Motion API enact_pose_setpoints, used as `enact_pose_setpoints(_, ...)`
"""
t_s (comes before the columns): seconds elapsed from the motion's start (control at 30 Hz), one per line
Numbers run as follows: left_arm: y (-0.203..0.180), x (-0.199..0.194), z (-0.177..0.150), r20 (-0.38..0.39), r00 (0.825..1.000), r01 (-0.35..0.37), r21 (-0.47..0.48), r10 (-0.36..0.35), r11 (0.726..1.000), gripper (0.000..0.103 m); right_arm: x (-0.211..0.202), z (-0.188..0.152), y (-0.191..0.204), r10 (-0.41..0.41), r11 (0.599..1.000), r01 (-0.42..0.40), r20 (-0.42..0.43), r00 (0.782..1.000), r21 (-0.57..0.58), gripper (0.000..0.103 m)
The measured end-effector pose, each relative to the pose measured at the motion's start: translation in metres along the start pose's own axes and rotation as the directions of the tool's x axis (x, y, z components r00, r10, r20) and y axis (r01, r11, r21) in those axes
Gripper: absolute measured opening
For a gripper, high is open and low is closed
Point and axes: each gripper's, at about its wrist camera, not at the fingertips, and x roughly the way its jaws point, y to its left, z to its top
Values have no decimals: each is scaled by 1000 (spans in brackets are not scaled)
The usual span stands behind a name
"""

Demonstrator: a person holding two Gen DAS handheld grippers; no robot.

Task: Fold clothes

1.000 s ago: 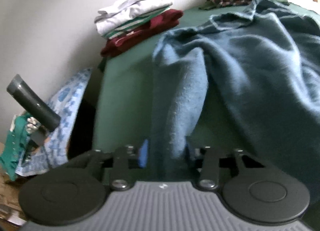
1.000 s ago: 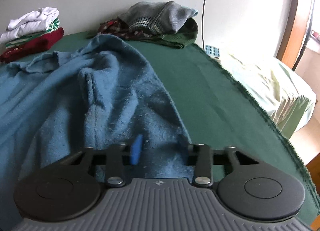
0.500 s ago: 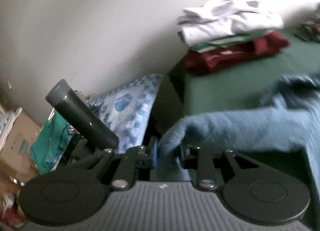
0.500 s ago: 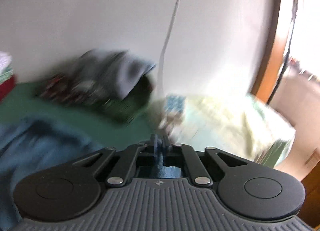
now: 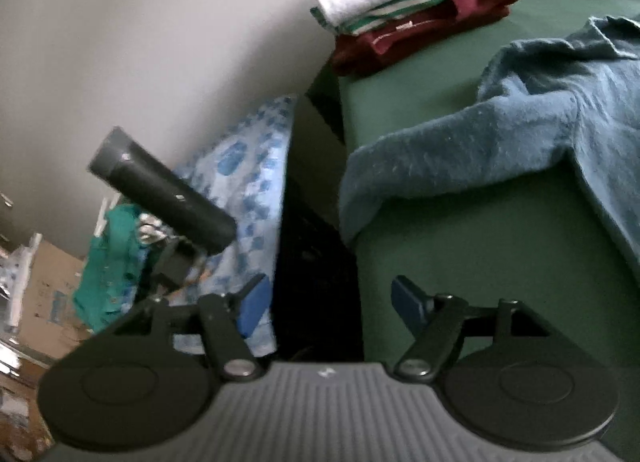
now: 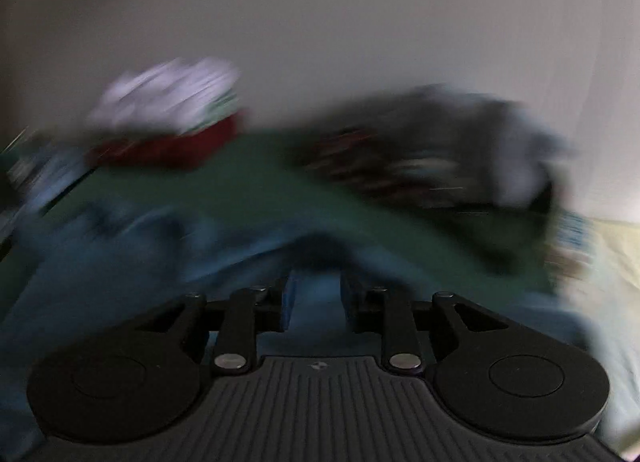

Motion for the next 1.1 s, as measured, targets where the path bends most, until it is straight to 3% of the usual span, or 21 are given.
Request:
enact_pose_setpoints(0.13,7,-26,17,63,997,38,-92,-33,995,77,46,21,8,-3,1000,3,-10,1000,6,21)
enact_pose_setpoints(0.23,-12,-48,41,154,984,100,-65,-89,993,87,81,37,14,-5,1000,5,-18,1000,11,20)
enact_pose_setpoints(0.4,-63,-56,83,242,941,236,30,-236,971,87,139,64,23,-8,1000,9,-30,1000,19,16)
enact_pose_setpoints(0.43,-73,-53,91,249,930,268,43,-270,963,86,148,67,16,-42,997,44,-35,999,64,17)
enact_pose_setpoints(0.47,-84,-49,100,247,920,298,60,-304,953,86,156,69,4,-91,987,96,-43,995,128,25)
enact_pose_setpoints(0.53,-103,-38,118,234,901,352,92,-364,931,75,164,70,-16,-158,960,165,-50,986,225,25)
enact_pose_setpoints(0.7,-136,10,151,157,841,518,41,-518,854,55,103,36,-39,-107,962,94,38,994,255,33)
enact_pose_setpoints(0.73,-141,21,155,142,841,525,14,-521,851,49,89,29,-43,-93,963,77,54,994,257,35)
enact_pose_setpoints(0.8,-147,44,161,113,847,526,-36,-519,850,39,67,12,-56,-153,954,136,44,987,266,45)
enact_pose_setpoints(0.83,-149,54,164,100,851,522,-57,-516,851,40,58,4,-64,-191,947,175,35,981,271,50)
enact_pose_setpoints(0.93,-151,70,172,124,858,510,-91,-499,855,45,28,-20,-86,-302,915,288,6,953,283,49)
enact_pose_setpoints(1.03,-159,76,184,143,900,422,-56,-411,905,57,-1,-44,-108,-408,870,397,-24,912,292,35)
enact_pose_setpoints(1.1,-160,75,188,138,919,378,-51,-369,924,59,-32,-58,-122,-454,812,420,-15,891,405,43)
